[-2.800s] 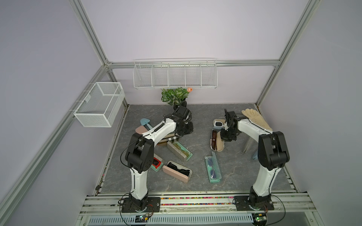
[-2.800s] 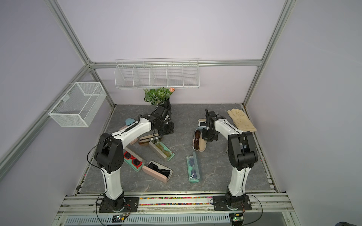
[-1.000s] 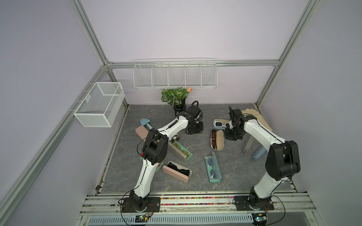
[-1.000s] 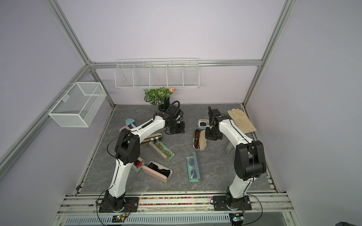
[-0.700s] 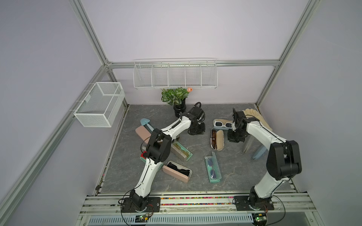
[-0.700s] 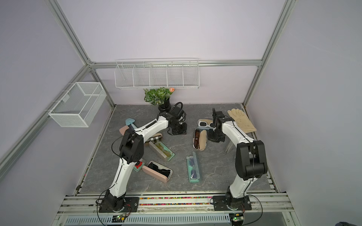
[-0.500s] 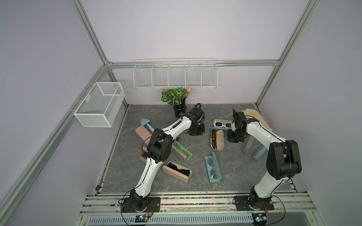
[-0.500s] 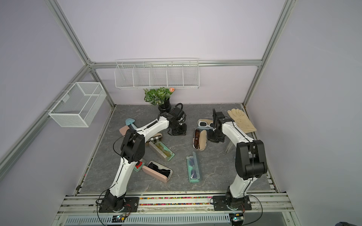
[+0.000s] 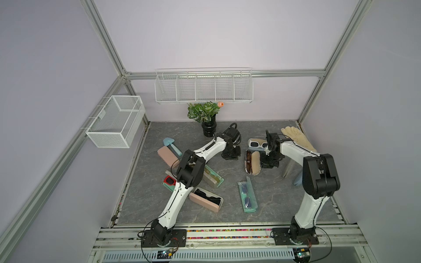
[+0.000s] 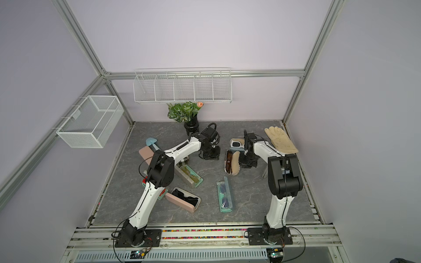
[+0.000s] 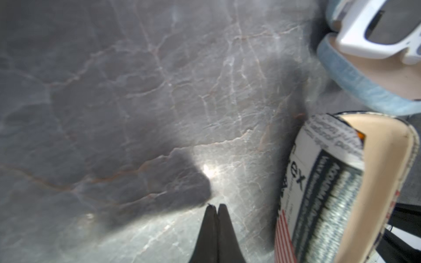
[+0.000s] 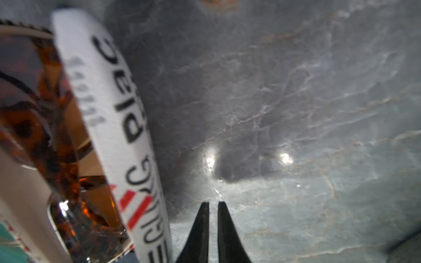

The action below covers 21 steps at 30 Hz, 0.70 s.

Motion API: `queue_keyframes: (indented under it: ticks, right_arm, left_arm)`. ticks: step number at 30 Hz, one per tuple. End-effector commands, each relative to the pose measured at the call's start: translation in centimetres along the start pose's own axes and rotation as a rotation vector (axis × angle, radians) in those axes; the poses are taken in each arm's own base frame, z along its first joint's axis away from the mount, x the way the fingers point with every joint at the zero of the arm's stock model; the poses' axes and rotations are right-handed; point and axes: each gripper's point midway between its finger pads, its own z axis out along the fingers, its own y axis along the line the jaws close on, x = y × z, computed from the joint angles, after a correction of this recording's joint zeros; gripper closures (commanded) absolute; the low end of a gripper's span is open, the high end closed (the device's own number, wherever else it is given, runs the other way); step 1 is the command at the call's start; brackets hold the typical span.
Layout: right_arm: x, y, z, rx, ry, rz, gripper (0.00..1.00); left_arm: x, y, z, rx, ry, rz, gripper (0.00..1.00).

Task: Close the glasses case
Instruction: Close the glasses case at the center of the board.

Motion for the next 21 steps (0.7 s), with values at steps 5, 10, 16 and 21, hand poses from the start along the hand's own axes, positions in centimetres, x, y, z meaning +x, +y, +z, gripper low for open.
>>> queue_keyframes:
  ticks: [5, 10, 16, 21]
  right_arm:
    - [-0.4, 2.1, 0.7, -0.028, 0.007, -0.028, 0.87]
    - [-0.5, 2.9, 0.8, -0.031, 0.014, -0.048, 0.86]
    - [-1.0, 4.0, 0.8, -0.036, 0.013, -0.07, 0.85]
    - [-1.2, 5.2, 0.9, -0.04, 0.017, -0.096, 0.85]
  left_arm:
    - [0.4, -1.8, 0.5, 0.035, 0.015, 0.011, 1.0]
    - [0.9, -2.8, 1.1, 0.049, 0.026, 0.025, 1.0]
    - [1.3, -3.8, 1.4, 0.06, 0.031, 0.038, 1.0]
    - [1.3, -4.3, 1.0, 0.068, 0.026, 0.046, 1.0]
